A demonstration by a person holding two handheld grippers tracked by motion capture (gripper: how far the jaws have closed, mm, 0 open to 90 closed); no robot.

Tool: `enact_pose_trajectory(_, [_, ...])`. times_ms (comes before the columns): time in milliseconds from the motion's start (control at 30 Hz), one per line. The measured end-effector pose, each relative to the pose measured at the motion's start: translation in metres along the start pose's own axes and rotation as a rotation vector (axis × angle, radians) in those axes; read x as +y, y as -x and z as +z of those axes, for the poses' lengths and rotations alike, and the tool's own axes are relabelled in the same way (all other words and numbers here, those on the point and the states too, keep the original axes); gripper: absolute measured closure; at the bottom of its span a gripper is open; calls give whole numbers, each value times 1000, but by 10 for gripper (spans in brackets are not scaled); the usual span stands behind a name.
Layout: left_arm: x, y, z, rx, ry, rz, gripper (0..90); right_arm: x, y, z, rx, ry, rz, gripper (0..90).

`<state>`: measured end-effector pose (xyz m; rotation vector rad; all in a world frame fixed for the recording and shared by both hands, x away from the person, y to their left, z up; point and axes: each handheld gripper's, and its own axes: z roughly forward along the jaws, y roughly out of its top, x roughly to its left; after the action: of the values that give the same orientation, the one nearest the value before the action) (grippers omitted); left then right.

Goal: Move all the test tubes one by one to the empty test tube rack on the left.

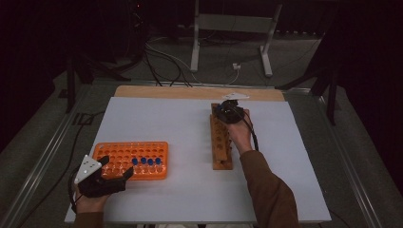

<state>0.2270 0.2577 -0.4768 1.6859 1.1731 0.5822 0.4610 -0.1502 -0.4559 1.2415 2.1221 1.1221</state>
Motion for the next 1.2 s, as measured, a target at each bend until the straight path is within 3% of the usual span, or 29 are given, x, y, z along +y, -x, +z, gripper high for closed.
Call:
enact_pose_trajectory(200, [0, 0, 0, -2, -1, 3, 8, 0, -1, 0, -6, -4, 3, 761])
enact_pose_trajectory(500, [-1, -1, -1, 0, -5, 6, 8, 0, 3, -1, -1, 11, 48, 763])
enact_pose_trajectory(1200, [-1, 0, 2, -6, -13, 12, 8, 11, 4, -16, -4, 50, 31, 763])
